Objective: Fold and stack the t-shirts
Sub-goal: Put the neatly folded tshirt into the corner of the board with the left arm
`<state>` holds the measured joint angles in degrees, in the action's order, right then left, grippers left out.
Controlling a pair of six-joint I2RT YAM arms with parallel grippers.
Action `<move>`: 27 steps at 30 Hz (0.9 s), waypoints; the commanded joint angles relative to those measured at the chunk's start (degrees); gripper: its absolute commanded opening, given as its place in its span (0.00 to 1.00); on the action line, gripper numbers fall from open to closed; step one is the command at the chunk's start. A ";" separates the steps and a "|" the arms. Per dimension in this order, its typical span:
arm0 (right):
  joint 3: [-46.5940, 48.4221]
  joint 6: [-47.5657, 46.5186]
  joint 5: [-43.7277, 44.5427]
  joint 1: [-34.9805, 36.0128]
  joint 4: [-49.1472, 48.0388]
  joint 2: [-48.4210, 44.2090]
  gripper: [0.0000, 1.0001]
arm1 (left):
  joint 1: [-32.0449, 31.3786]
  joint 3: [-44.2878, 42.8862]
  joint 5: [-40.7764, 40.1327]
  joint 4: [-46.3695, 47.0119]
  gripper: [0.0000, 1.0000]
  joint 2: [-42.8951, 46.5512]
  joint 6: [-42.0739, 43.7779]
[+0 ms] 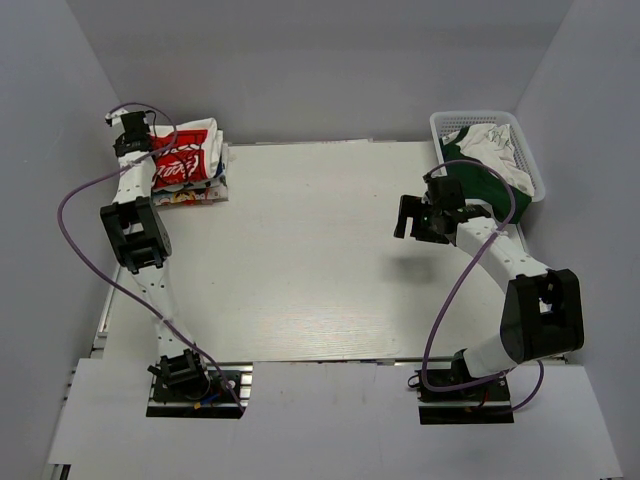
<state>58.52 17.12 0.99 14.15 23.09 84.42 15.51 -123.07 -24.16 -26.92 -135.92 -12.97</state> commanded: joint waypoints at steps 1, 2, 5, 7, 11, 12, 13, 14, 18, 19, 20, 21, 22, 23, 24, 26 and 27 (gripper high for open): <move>1.86 -0.34 -0.38 -0.35 -0.59 -0.13 0.90 | 1.72 -3.58 -7.48 -6.47 0.00 -1.01 -8.55; 1.95 -0.69 -0.38 -0.01 -0.24 -0.05 0.90 | 1.72 -3.58 -8.09 -7.26 0.00 -1.02 -10.21; 1.60 -0.78 -0.38 -0.27 -0.50 -0.31 0.90 | 1.72 -2.45 -6.87 -5.45 0.00 0.38 -9.98; 1.42 -0.95 -0.38 -0.44 -0.59 -0.31 0.90 | 1.72 -1.92 -5.02 -4.64 0.06 0.39 -9.00; 1.33 -0.87 -2.21 -0.18 -0.59 -0.31 0.90 | 1.72 -1.92 -3.35 -5.25 0.75 2.76 -7.77; 1.16 -0.87 -2.49 -0.35 -0.68 -0.31 0.90 | 1.72 -0.70 -3.35 -5.25 0.90 3.63 -7.77; 1.33 -0.95 -2.58 -0.35 -0.68 -0.57 0.90 | 1.72 0.10 -4.30 -4.73 0.97 5.56 -7.77; 1.42 -0.95 -2.84 -0.18 -0.68 -0.57 0.90 | 1.72 0.63 -4.84 -4.72 1.00 6.62 -7.77; 1.33 -1.30 -3.45 -0.18 -0.59 -1.71 0.90 | 1.72 3.96 -4.59 -4.72 1.00 12.68 -7.77; 1.33 -1.13 -3.46 -0.18 -0.77 -2.24 0.90 | 1.11 5.02 -4.06 -3.33 1.00 14.17 -6.55; 1.16 -1.22 -3.54 -0.18 -0.85 -2.77 0.90 | 0.58 7.38 -4.05 -2.62 1.00 15.75 -6.54; 0.98 -1.22 -3.63 -0.18 -0.94 -3.47 0.90 | 0.58 8.53 -2.48 -2.09 1.00 18.82 -5.84; 0.98 -1.39 -3.81 -0.18 -0.94 -3.39 0.90 | 0.58 9.41 -0.81 -1.57 1.00 20.33 -5.84; 0.98 -1.39 -3.89 -0.26 -1.12 -4.00 0.90 | 0.58 10.12 2.60 -2.08 1.00 21.73 -6.36; 0.46 -1.22 -4.16 -0.18 -1.47 -4.96 0.90 | 0.58 10.13 4.46 -3.22 1.00 23.14 -6.97; -0.94 -0.52 -4.60 -0.18 -3.92 -8.11 0.90 | 0.05 11.95 10.07 -4.81 1.00 28.23 -8.56; -1.65 0.27 -4.69 -0.18 -4.37 -8.74 0.90 | 0.05 13.71 17.76 -3.68 1.00 30.43 -9.08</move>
<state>57.89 16.91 -2.44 14.04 22.26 80.44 16.25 -111.68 -19.73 -31.20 -115.35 -20.53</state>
